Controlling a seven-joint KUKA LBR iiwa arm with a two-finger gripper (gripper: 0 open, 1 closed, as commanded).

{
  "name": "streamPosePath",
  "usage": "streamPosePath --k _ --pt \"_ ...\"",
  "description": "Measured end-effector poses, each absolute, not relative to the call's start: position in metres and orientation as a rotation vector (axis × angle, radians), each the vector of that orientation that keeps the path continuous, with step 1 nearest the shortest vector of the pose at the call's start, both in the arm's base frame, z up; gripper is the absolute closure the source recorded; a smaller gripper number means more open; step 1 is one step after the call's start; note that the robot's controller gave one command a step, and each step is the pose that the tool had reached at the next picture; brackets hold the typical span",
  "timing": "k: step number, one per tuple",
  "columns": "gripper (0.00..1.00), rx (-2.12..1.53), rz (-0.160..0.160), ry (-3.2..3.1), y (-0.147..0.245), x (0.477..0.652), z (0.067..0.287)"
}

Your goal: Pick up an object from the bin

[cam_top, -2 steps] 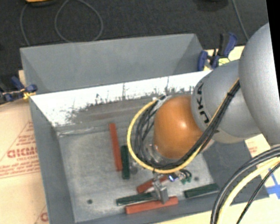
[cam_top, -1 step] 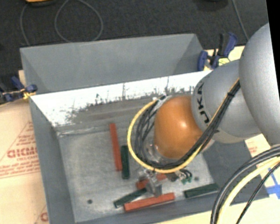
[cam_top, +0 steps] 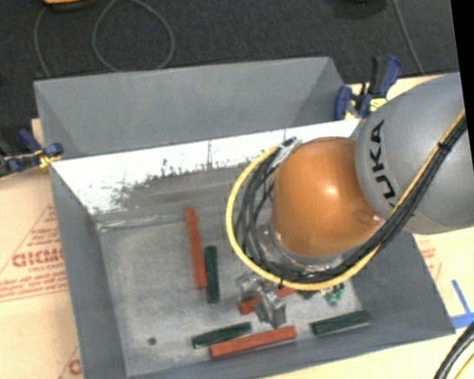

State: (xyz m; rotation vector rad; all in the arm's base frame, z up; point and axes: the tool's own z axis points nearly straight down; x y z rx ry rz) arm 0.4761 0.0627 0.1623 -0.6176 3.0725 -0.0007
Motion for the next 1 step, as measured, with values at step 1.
streamPosePath --k 1 --pt "1.0 -0.629 -0.003 3.065 0.0581 0.49 0.2407"
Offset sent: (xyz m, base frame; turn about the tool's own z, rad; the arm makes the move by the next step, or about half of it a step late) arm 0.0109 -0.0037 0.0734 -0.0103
